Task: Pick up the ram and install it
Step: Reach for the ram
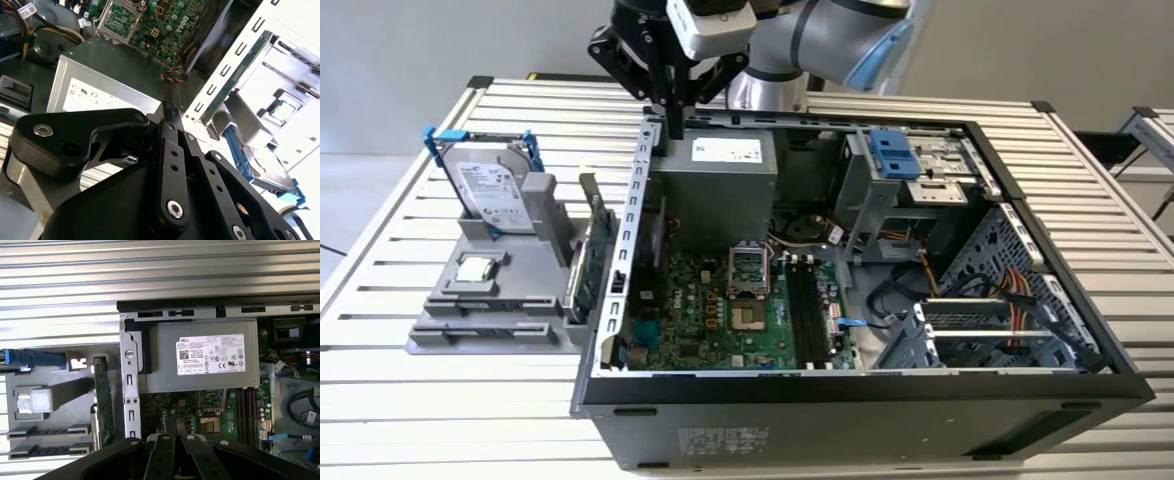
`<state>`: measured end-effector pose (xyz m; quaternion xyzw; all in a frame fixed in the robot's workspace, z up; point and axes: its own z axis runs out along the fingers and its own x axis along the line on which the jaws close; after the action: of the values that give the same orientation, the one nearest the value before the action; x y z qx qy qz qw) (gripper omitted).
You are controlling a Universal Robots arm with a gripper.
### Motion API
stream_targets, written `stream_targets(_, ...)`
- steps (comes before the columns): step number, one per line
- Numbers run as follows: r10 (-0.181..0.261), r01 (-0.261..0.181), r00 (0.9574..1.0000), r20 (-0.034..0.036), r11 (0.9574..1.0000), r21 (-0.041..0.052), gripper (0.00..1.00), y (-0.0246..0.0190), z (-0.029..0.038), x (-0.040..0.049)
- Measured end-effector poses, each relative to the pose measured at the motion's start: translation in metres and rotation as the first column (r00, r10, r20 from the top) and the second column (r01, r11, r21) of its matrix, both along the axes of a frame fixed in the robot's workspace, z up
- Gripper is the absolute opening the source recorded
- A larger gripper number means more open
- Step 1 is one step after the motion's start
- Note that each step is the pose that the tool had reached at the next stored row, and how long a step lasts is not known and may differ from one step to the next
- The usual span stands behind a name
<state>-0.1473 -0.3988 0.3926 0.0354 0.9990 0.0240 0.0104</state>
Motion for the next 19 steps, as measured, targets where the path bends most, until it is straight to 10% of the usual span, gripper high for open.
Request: stream_targets(19, 0.0, 0.0, 1.0, 0.0, 1.0, 0.0, 0.0, 0.0, 0.0, -0.0123)
